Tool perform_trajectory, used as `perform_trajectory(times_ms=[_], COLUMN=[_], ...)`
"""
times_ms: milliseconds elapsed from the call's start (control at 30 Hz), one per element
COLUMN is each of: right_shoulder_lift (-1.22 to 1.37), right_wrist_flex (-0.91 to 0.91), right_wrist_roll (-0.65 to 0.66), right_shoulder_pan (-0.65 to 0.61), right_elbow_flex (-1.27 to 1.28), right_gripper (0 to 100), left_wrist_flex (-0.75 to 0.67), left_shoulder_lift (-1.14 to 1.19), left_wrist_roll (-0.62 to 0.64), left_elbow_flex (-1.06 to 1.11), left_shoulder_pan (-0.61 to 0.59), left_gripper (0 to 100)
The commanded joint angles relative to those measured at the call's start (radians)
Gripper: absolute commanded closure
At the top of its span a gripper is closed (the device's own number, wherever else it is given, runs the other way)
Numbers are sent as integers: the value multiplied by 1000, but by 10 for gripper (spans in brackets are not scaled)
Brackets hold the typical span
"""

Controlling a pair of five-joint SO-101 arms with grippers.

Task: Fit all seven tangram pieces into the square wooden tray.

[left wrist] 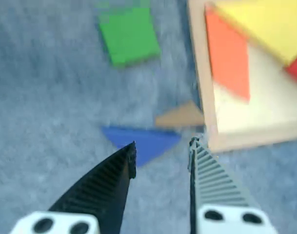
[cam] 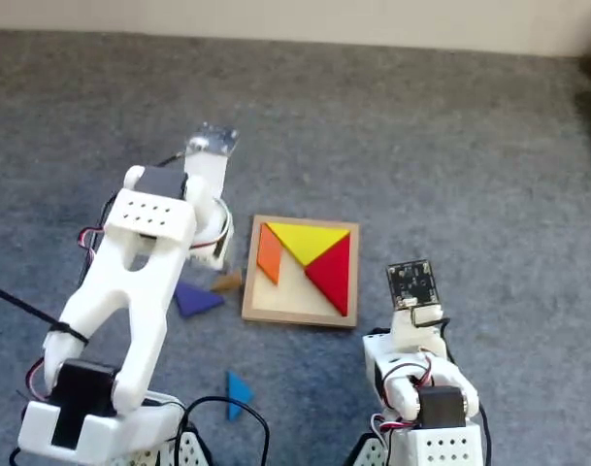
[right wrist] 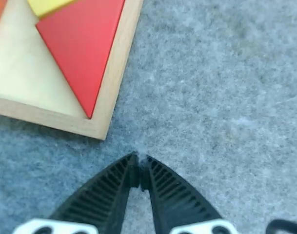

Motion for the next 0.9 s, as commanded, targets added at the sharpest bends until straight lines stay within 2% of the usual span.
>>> perform_trajectory(times_ms=[0, 100, 233, 367, 500, 867], right_shoulder_lift=[-31, -31, -31, -31, -31, -31], right_wrist_flex=[10, 10, 10, 10, 10, 10], right_wrist_roll=[-5, -5, -5, -5, -5, -5], right_shoulder_pan=[12, 12, 12, 12, 12, 12], right_elbow_flex=[143, 143, 143, 143, 143, 143], right_gripper=[981, 981, 981, 981, 981, 981], left_wrist_flex=[43, -3, -120, -259, -356, -376], left_shoulder_lift=[-113, -182, -217, -216, -216, -214], left_wrist_roll=[-15, -17, -21, -133, -193, -384], left_elbow_flex=[68, 154, 240, 292, 328, 334], left_shoulder_pan=[56, 70, 56, 39, 22, 22], left_gripper=[813, 811, 741, 761, 774, 776])
